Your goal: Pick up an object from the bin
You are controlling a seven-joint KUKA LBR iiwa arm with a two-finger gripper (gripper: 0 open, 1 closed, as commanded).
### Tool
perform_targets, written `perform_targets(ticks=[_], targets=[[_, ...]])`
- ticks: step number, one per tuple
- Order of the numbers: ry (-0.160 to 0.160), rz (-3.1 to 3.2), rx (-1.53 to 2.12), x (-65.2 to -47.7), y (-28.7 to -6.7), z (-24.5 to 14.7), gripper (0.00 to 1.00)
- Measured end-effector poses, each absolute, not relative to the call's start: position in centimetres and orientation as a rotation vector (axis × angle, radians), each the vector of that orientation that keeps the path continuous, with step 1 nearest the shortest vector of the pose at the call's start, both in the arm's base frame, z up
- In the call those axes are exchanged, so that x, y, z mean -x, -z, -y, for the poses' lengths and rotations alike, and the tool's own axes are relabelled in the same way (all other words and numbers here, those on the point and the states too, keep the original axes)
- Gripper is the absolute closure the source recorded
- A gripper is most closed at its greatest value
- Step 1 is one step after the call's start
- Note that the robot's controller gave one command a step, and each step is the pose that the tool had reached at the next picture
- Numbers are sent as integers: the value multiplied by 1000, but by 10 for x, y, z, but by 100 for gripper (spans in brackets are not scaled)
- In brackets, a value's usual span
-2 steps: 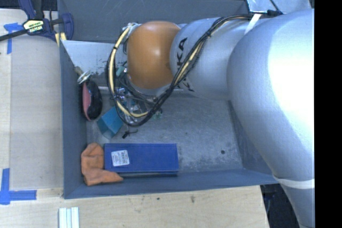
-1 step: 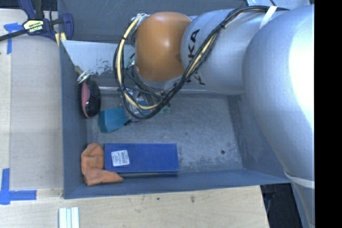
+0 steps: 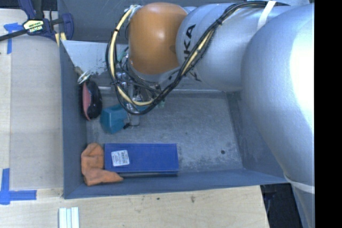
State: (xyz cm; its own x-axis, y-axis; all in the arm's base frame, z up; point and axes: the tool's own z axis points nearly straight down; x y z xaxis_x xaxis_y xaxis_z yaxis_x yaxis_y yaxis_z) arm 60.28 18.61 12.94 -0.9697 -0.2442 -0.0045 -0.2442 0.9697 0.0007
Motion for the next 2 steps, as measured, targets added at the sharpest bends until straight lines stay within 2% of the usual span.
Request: perform_targets(ticks=[2], targets=[[-1, -3100, 479, -606, -122, -186, 0]])
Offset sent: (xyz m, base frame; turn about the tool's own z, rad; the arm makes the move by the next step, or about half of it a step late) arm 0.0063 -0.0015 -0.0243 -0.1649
